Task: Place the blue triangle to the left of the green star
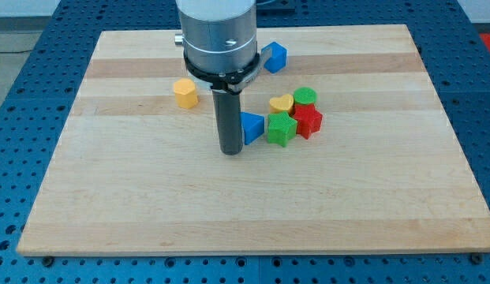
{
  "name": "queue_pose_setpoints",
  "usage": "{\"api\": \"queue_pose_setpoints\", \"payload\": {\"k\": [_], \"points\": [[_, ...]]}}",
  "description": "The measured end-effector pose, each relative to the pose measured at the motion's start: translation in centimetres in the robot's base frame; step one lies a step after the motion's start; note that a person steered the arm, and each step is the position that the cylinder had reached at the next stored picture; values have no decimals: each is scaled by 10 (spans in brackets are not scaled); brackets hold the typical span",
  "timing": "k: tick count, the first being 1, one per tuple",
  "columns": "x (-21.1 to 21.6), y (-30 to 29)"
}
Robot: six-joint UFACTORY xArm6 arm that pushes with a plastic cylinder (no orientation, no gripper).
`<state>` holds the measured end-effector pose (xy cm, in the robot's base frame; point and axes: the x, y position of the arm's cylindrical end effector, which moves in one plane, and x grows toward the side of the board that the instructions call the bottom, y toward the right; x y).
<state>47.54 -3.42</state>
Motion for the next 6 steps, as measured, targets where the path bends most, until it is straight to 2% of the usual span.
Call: {"api": "queue_pose_setpoints", "payload": {"k": [3,6], "points": [[0,25],[-16,14]]}}
